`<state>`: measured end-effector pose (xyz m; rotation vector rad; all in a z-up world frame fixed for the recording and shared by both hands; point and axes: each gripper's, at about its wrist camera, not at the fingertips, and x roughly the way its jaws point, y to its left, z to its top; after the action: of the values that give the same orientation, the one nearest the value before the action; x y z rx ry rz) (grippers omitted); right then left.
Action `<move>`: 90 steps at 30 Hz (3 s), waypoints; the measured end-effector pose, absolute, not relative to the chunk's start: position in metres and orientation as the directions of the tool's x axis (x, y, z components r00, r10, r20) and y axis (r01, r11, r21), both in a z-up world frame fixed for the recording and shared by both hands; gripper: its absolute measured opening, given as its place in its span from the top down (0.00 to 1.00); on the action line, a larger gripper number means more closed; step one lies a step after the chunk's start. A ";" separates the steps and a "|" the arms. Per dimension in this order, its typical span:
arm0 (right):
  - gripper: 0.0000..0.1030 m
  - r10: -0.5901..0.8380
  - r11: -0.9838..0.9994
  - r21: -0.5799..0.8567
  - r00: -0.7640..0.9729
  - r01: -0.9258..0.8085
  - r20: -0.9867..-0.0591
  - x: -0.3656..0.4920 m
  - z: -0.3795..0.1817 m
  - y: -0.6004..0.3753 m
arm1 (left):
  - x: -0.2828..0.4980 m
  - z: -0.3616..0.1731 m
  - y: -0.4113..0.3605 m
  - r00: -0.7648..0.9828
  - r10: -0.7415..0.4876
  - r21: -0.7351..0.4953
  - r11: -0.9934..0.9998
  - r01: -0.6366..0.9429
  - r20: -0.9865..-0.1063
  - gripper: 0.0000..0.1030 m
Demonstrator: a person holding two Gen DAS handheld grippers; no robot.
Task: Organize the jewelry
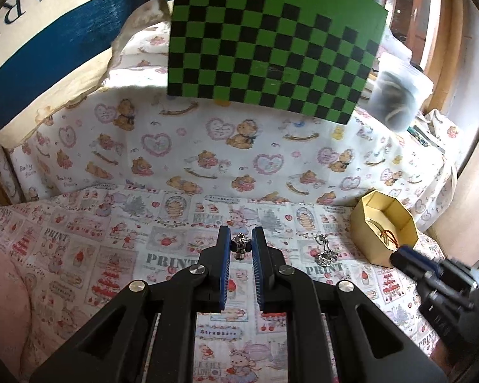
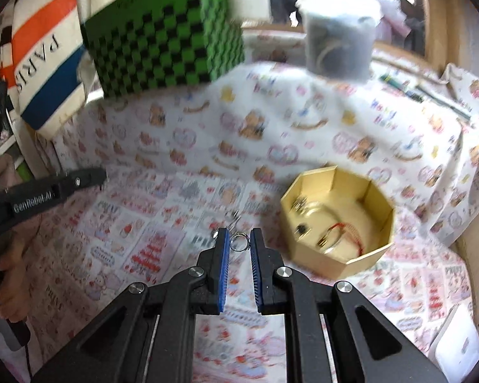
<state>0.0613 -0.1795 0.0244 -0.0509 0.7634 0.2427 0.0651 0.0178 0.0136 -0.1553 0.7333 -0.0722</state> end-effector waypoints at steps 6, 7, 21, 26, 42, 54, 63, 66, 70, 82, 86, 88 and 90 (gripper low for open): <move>0.86 0.158 0.982 0.034 0.711 -0.185 -0.685 0.064 0.023 -0.198 | 0.061 0.016 0.008 0.736 -0.145 -0.159 0.986 0.051 -0.662 0.88; 0.86 0.163 0.982 0.047 0.703 -0.181 -0.692 0.066 0.021 -0.201 | 0.059 0.018 0.006 0.738 -0.155 -0.162 0.985 0.063 -0.657 0.88; 0.86 0.210 0.976 0.182 0.718 -0.118 -0.664 0.077 0.028 -0.251 | 0.062 0.038 -0.086 0.725 -0.245 -0.100 0.966 0.238 -0.644 0.88; 0.86 0.220 0.967 0.246 0.706 -0.067 -0.673 0.084 0.026 -0.275 | 0.084 0.044 -0.119 0.708 -0.270 -0.110 0.958 0.264 -0.653 0.88; 0.86 0.227 0.945 0.326 0.661 0.028 -0.715 0.096 0.010 -0.308 | 0.127 0.008 -0.150 0.628 -0.398 -0.247 0.916 0.317 -0.669 0.88; 0.86 0.243 0.944 0.330 0.655 0.010 -0.715 0.095 0.011 -0.305 | 0.122 -0.007 -0.151 0.609 -0.405 -0.234 0.910 0.343 -0.682 0.88; 0.85 0.227 0.962 0.272 0.652 -0.033 -0.723 0.095 0.011 -0.287 | 0.085 0.030 -0.111 0.740 -0.308 -0.120 0.947 0.297 -0.597 0.69; 0.80 0.208 0.969 0.242 0.663 -0.042 -0.719 0.092 0.012 -0.282 | 0.065 0.043 -0.100 0.811 -0.245 -0.057 0.965 0.254 -0.531 0.52; 0.79 0.199 0.974 0.222 0.676 -0.053 -0.710 0.088 0.013 -0.278 | 0.044 0.054 -0.086 0.848 -0.231 -0.037 0.969 0.243 -0.477 0.42; 0.67 0.172 0.984 0.155 0.723 -0.090 -0.669 0.073 0.022 -0.258 | 0.020 0.063 -0.059 0.897 -0.166 -0.029 0.985 0.169 -0.410 0.19; 0.45 0.166 0.985 0.149 0.750 -0.090 -0.641 0.067 0.026 -0.255 | 0.018 0.058 -0.050 0.911 -0.130 -0.018 0.991 0.133 -0.391 0.11; 0.43 0.162 0.985 0.150 0.757 -0.085 -0.634 0.064 0.026 -0.253 | 0.020 0.052 -0.046 0.917 -0.108 -0.022 0.994 0.108 -0.383 0.09; 0.35 0.162 0.985 0.144 0.761 -0.091 -0.629 0.063 0.025 -0.251 | 0.022 0.045 -0.043 0.914 -0.115 -0.038 0.993 0.109 -0.388 0.09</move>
<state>0.0635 -0.2505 0.0253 0.1075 0.6934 0.1378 0.0217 -0.0427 0.0450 -0.0160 0.4009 -0.1154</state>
